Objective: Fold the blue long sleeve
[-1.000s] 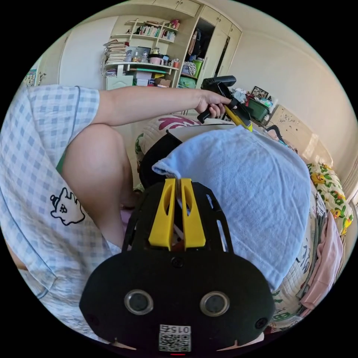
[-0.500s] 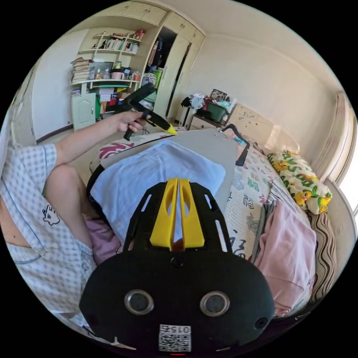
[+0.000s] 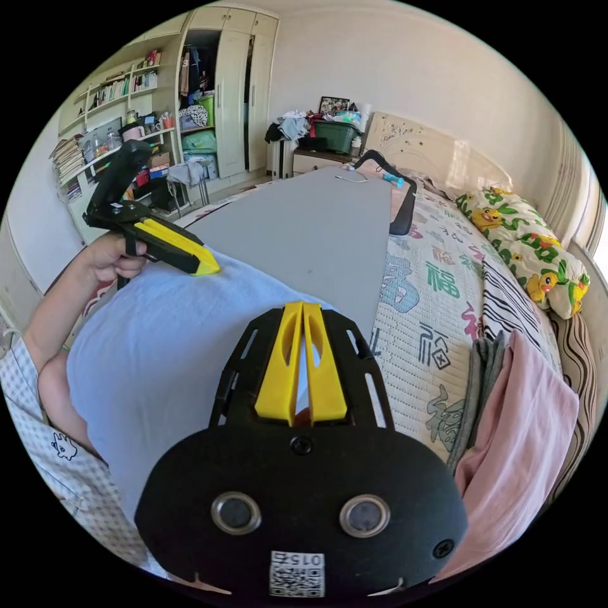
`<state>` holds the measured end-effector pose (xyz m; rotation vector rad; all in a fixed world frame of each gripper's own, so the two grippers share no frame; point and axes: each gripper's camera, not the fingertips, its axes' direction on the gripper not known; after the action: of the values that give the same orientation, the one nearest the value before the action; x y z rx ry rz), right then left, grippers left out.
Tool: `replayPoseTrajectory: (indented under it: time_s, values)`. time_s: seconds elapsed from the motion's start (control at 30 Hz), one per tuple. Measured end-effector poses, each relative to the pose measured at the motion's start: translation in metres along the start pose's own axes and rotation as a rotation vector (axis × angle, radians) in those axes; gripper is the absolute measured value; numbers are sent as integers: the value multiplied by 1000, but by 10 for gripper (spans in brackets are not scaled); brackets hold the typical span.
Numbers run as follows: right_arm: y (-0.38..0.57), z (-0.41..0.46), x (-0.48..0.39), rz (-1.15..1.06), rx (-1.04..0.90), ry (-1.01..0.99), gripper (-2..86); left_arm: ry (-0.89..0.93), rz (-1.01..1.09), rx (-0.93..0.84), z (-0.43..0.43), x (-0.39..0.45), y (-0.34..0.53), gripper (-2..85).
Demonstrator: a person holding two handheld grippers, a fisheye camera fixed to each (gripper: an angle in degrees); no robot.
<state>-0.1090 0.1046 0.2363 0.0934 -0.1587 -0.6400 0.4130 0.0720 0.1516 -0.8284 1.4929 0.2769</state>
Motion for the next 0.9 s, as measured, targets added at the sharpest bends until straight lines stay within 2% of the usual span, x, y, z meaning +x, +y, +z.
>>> replayPoseTrajectory:
  time_s: [0.1,0.2,0.33,0.4,0.47,0.53,0.63,0.9]
  values:
    - [-17,-15,14,20,0,-21,-9,20,-6,10,-3,-6,4,-3]
    - [-19,-44,33,50,85,-74,-4,86,-26,57,-19,-14,13,11]
    - [-14,-94,88,182,179,-275,51,97,-90,151,-64,-35,38,99]
    - [-12,-105,112,224,179,-365,97,40,-156,200,-90,-56,61,113]
    - [-10,-109,143,289,164,-487,136,89,-225,218,-96,-77,78,118]
    - [-10,-109,163,343,162,-579,149,159,-282,203,-91,-95,89,128]
    - [-22,-104,183,400,135,-709,162,148,-301,132,-77,-107,92,158]
    - [-74,-115,179,369,25,-705,192,196,-280,82,-60,-115,80,169]
